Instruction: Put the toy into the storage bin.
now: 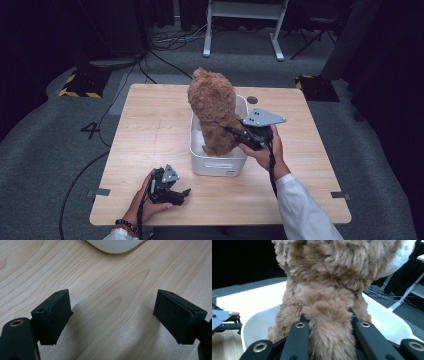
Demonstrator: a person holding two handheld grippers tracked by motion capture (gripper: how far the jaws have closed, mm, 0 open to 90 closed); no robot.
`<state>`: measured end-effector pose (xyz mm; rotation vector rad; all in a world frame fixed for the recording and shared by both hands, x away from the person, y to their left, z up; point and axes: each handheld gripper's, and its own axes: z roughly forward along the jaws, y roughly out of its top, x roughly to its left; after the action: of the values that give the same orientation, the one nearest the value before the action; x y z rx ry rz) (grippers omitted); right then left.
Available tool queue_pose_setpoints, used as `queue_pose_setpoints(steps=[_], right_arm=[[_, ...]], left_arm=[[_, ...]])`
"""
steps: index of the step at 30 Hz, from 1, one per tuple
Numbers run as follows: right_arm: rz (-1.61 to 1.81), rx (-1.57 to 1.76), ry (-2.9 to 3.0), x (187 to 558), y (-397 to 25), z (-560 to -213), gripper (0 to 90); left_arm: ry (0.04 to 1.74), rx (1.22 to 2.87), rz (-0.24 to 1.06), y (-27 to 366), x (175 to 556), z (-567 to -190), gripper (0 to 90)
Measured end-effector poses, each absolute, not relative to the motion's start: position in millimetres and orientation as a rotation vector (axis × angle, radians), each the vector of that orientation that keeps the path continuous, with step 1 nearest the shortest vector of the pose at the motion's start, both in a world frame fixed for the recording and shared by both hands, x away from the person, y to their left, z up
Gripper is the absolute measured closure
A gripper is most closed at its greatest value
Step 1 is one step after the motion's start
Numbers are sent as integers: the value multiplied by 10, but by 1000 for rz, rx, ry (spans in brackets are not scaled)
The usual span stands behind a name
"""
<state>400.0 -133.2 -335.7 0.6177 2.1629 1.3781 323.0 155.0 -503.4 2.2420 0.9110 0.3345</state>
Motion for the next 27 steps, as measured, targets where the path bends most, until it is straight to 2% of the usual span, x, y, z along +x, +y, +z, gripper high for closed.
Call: queue_pose_setpoints(steps=[27], right_arm=[[1246,588,2360,4098,-1106,-3514,700]], left_arm=[[910,2241,334,1550,3230,-5034,147]])
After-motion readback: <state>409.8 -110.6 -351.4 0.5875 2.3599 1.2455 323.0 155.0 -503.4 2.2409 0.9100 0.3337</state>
